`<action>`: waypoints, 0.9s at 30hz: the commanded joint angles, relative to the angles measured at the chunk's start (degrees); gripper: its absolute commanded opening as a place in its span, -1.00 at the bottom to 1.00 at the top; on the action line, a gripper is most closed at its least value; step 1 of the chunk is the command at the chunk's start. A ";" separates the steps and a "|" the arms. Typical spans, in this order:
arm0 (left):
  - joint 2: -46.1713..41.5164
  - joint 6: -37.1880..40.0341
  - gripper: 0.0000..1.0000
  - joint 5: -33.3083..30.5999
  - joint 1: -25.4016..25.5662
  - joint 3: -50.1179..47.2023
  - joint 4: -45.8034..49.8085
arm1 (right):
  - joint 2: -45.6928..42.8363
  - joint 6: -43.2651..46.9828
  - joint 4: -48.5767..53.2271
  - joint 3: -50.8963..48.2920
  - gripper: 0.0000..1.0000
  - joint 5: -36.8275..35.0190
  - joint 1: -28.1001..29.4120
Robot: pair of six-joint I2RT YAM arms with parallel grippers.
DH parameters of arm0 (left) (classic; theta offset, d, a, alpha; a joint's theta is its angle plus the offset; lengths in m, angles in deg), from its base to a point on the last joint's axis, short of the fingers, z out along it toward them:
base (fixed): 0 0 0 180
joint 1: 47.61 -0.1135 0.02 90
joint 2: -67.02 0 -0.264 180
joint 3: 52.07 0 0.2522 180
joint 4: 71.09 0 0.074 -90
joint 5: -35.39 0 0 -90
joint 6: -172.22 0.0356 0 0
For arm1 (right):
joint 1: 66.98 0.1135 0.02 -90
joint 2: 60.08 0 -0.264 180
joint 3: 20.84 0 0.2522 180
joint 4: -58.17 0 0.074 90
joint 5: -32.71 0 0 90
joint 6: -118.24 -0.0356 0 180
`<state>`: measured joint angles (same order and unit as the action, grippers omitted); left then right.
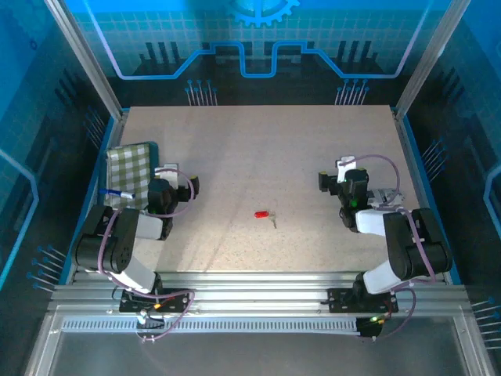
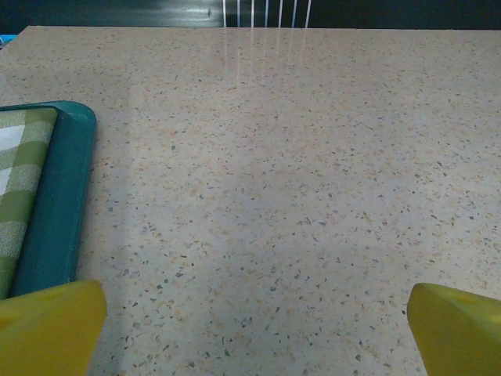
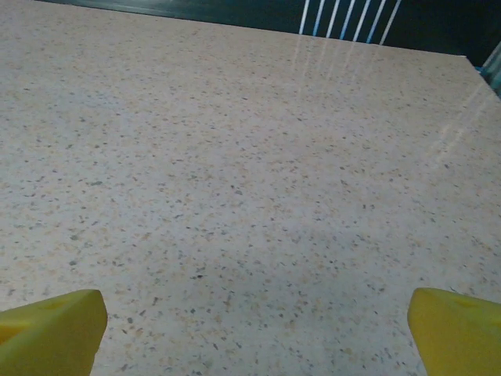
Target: Remove the keys from the keyring
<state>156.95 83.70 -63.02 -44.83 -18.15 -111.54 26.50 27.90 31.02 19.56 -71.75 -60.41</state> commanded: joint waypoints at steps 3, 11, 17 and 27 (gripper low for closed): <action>-1.07 -0.07 0.99 1.35 -0.59 1.08 0.16 | -0.28 0.50 0.91 1.40 1.00 2.33 -0.86; -1.07 -0.12 0.99 1.46 -0.71 1.11 0.27 | -0.28 0.40 0.99 1.41 1.00 2.42 -0.85; -1.07 -0.16 0.99 1.53 -0.68 1.28 0.36 | -0.28 0.43 0.93 1.43 0.99 2.42 -0.84; -1.25 -1.26 0.99 2.93 -1.90 2.07 1.91 | -0.91 0.37 2.32 1.89 1.00 1.60 -0.78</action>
<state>156.95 83.65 -61.97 -46.03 -17.12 -110.01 26.50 27.90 32.18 19.89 -70.09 -60.48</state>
